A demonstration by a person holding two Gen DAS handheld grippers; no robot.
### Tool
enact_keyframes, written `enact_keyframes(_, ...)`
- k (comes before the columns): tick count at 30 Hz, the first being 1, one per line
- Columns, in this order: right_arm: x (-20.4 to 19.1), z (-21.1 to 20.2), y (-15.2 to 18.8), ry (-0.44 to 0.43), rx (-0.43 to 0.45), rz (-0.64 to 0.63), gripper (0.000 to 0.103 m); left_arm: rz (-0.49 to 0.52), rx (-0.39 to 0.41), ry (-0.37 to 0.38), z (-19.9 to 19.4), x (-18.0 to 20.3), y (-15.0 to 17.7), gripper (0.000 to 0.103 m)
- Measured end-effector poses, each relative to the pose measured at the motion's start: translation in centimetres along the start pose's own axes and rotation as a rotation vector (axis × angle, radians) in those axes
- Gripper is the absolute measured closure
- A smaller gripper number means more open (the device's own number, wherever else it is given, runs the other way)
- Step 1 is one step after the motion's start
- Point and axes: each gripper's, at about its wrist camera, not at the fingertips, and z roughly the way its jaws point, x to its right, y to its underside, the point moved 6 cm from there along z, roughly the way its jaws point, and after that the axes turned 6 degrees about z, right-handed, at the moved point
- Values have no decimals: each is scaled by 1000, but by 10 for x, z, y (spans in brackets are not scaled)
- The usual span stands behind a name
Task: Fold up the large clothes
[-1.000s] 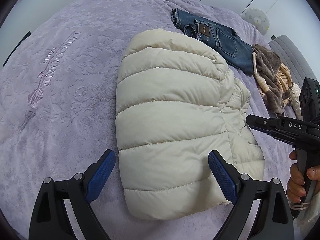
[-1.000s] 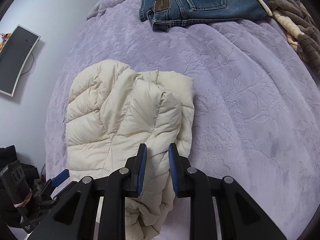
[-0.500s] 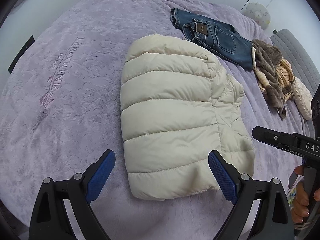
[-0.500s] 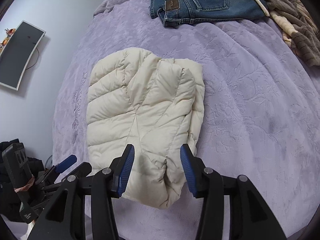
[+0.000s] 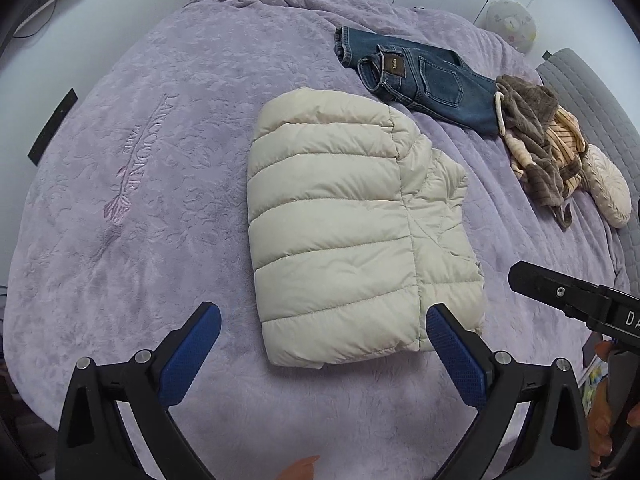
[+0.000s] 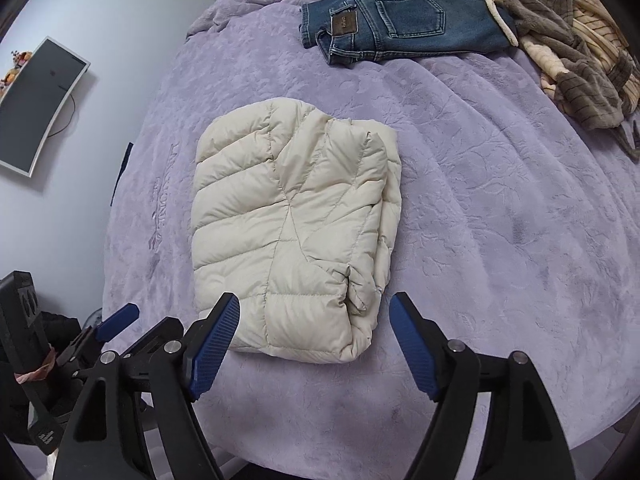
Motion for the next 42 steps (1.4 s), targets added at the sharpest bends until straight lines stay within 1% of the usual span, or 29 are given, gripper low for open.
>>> enact_keyframes(1,-1,-2,1,7,6,-4,19,-4,-4,-2,-2,0,1,0)
enact_keyframes(3,-2,-7,4,26,17,-11,19,-7,-11,-9,-5,1,3,0)
enact_keyframes(5,-5,-11,6,47,27,-25,13,-5,-4,-29,-10,2,4,0)
enact_keyframes(6,-6,-13,8,57,32,-31,2,-5,3,-42,-13,2,4,0)
enact_keyframes(7,-7,-16,9,61,44,-32,0,-5,9,-51,-16,2,4,0)
enact_keyframes(11,-13,-27,10,100,112,-46,0,-1,25,-76,-27,2,3,0)
enact_keyframes(14,-15,-31,10,142,124,-60,0,1,33,-100,-34,2,1,0)
enact_keyframes(18,-15,-35,12,168,125,-61,0,-9,36,-121,-39,1,2,0)
enact_keyframes(24,-16,-37,17,180,124,-60,0,-27,29,-128,-43,-1,6,0)
enact_keyframes(37,-18,-36,20,181,124,-60,0,-27,27,-151,-49,-3,12,0)
enact_keyframes(42,-19,-37,26,177,122,-55,0,-25,21,-153,-50,-3,14,0)
